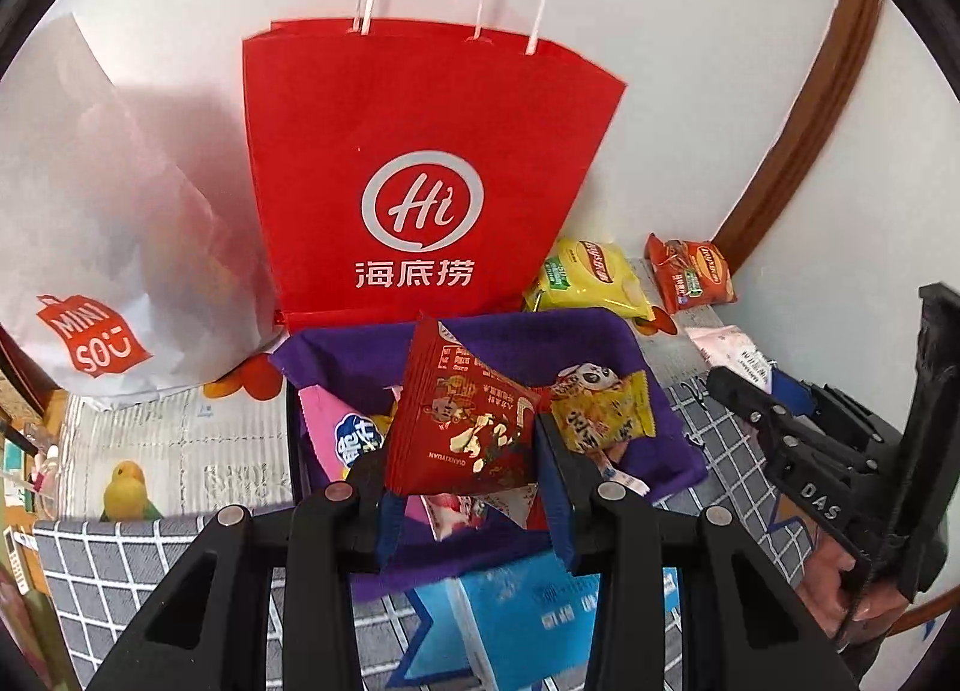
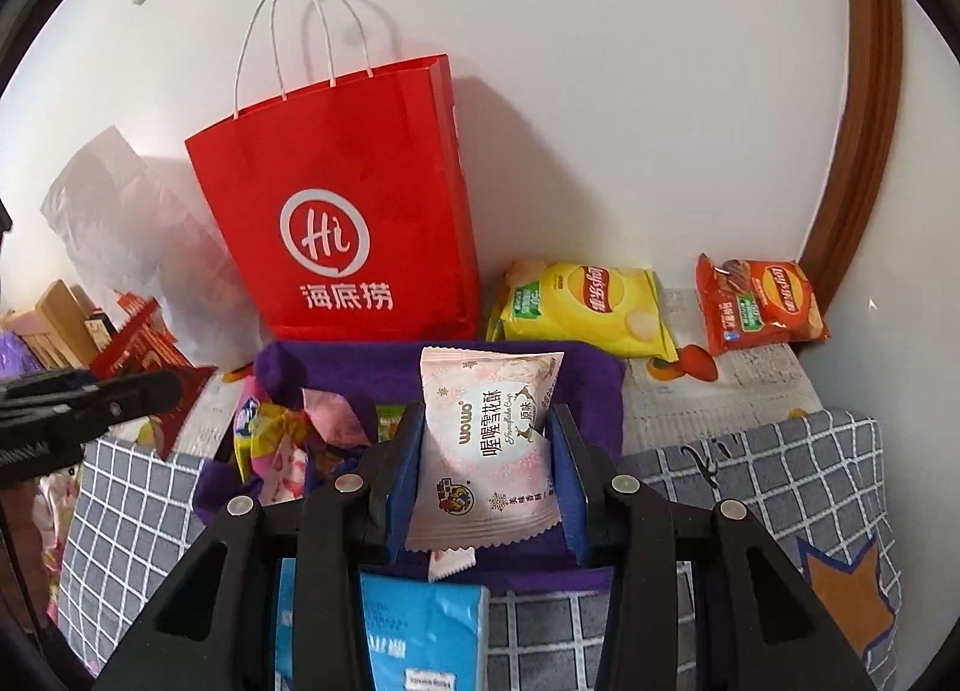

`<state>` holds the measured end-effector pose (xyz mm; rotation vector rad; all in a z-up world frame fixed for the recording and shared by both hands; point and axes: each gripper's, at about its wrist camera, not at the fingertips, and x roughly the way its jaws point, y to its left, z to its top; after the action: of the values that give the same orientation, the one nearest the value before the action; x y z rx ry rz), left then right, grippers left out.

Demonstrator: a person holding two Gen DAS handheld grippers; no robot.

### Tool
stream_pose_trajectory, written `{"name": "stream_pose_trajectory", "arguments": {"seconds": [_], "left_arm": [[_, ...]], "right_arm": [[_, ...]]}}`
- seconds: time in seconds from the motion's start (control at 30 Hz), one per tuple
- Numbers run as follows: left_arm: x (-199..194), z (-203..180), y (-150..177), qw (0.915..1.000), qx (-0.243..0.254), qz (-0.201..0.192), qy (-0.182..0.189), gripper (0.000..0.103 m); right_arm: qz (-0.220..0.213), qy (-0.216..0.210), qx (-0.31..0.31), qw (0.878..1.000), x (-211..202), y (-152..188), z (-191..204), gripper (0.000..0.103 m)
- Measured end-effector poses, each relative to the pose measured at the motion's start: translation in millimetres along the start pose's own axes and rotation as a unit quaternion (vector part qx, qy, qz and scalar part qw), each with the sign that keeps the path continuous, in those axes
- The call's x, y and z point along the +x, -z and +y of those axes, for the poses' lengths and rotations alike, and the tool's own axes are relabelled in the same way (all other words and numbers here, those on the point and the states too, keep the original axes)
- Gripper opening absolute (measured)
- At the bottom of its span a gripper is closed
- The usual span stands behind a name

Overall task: Organize snacks
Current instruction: 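Lower both packets onto the towel and open the left tool then the right tool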

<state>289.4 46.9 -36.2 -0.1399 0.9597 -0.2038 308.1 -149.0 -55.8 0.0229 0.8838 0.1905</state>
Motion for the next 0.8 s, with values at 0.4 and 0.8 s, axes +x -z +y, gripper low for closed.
{"name": "stream_pose_trajectory", "arguments": {"seconds": [0.4,0.8], "left_arm": [[67,18,-7,0.9990,-0.019,0.040,0.005,0.037],[99,20,4,0.9972,-0.010,0.075,-0.001,0.037]], "right_arm": [[0.028,-0.011,-0.028,0.999,55,-5,12,0.040],[0.066,-0.036,-0.038,0.996,87,8,18,0.040]]}}
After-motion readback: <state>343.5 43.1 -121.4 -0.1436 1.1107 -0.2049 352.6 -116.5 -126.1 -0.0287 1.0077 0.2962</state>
